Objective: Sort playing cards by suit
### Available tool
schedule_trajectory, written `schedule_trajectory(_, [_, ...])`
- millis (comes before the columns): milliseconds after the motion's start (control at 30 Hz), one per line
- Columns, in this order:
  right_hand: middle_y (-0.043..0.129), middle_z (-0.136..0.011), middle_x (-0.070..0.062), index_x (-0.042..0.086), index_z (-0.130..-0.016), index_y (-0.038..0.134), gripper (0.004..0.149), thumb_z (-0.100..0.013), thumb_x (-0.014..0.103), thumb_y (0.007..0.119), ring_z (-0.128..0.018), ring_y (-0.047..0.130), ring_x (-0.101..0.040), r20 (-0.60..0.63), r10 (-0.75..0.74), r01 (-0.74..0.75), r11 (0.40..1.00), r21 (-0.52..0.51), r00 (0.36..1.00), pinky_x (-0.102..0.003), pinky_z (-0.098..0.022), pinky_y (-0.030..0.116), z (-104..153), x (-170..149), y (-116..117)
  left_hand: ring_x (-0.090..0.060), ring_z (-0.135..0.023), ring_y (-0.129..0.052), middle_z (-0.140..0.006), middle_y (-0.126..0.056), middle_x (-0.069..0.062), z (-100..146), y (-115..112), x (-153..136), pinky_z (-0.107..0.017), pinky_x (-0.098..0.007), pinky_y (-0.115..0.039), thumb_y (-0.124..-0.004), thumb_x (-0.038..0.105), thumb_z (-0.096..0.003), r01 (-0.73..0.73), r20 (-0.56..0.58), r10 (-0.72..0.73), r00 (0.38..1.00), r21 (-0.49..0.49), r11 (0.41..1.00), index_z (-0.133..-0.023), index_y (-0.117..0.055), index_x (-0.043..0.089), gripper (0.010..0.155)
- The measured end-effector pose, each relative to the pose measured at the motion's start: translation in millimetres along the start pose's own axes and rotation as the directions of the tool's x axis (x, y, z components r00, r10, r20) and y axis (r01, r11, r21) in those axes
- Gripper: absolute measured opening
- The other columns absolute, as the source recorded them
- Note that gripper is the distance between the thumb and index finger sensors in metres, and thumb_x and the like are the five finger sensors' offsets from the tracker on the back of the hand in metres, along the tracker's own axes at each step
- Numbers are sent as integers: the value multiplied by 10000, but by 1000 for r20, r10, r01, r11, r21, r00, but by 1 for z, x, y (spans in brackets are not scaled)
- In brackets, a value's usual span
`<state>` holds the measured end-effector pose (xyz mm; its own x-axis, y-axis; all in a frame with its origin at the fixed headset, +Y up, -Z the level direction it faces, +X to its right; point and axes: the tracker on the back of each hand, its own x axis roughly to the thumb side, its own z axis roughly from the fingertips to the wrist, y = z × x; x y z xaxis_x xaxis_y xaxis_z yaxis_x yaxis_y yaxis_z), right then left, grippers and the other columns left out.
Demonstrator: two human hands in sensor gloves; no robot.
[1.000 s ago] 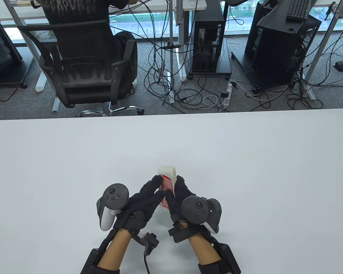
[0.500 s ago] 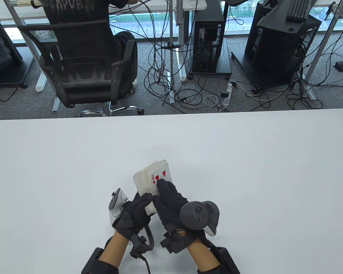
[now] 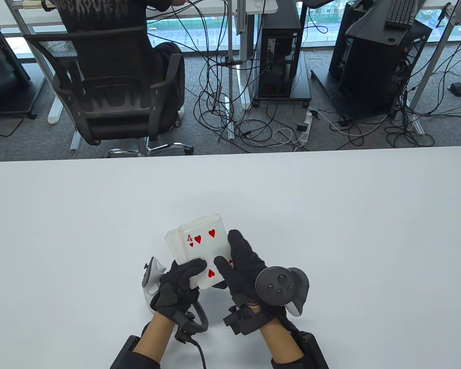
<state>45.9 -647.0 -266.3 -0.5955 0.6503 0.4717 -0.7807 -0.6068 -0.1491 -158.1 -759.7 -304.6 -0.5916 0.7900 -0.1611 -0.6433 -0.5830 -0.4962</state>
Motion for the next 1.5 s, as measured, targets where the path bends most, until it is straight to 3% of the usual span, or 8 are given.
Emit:
schedule_trajectory(133, [586,-853,-392,-204,-996,338,894,-530,435,753,-607,723,-566,-90,-58,74,979,191,994,-492,-413,770,-2,-19,3,-436,-1002,-722,-1145,-528,-45,2,-5,7,-517,-505,-855,-790,414,-596,-5,-16,5,1000,-41,999,-1087,-386,398,637])
schedule_trajectory(267, [660,-756,-306,-193,-948,372,864,-489,401,800,-566,764,-532,-136,-204,236,928,287,970,-468,-372,787,-1,-19,23,-443,-978,-736,-1144,-530,-45,12,-7,10,-514,-496,-857,-787,430,-598,-47,-38,46,998,-25,999,-1090,-383,396,637])
schedule_trajectory(533, [864,-503,-206,-102,-785,693,490,-501,290,767,-313,930,-374,-44,-190,194,975,109,981,-323,-161,863,7,-13,41,-441,-996,-714,-1163,-486,-47,42,1,15,-542,-508,-836,-798,455,-589,5,-56,-6,998,-21,1000,-1097,-358,404,674])
schedule_trajectory(867, [925,-407,-137,-91,-736,760,383,-541,231,693,-217,978,-297,-146,-305,304,952,-29,941,-270,-79,882,9,-50,45,-451,-987,-728,-1148,-515,-60,52,16,25,-522,-511,-848,-787,414,-592,47,-31,-47,998,14,999,-1094,-376,393,650])
schedule_trajectory(933, [928,-405,-121,-86,-744,755,384,-551,238,680,-213,983,-278,-210,-383,380,923,-58,899,-252,-77,885,10,-66,43,-451,-987,-727,-1149,-513,-58,53,19,27,-522,-508,-848,-782,416,-595,27,-16,-26,1000,29,999,-1095,-371,391,648])
schedule_trajectory(1067, [921,-418,-133,-109,-767,728,386,-576,221,671,-226,975,-292,-374,-634,621,764,-173,676,-262,-89,879,1,-92,45,-444,-991,-724,-1151,-506,-54,57,29,33,-526,-501,-849,-775,425,-600,11,19,-13,1000,86,996,-1097,-361,391,648])
schedule_trajectory(1233, [929,-397,-115,-104,-756,741,392,-563,231,676,-203,981,-275,-522,-249,304,953,20,816,-249,-69,880,-41,-108,65,-429,-1001,-721,-1156,-495,-46,59,37,35,-535,-485,-853,-760,441,-611,-28,47,23,999,109,994,-1100,-340,393,646])
schedule_trajectory(1500, [930,-405,-146,-140,-750,728,413,-550,218,681,-222,978,-322,-597,231,-13,938,347,769,-295,-80,881,-95,-111,119,-407,-1009,-723,-1157,-501,-35,60,37,36,-542,-470,-849,-747,460,-617,-39,50,35,998,90,995,-1103,-334,395,640])
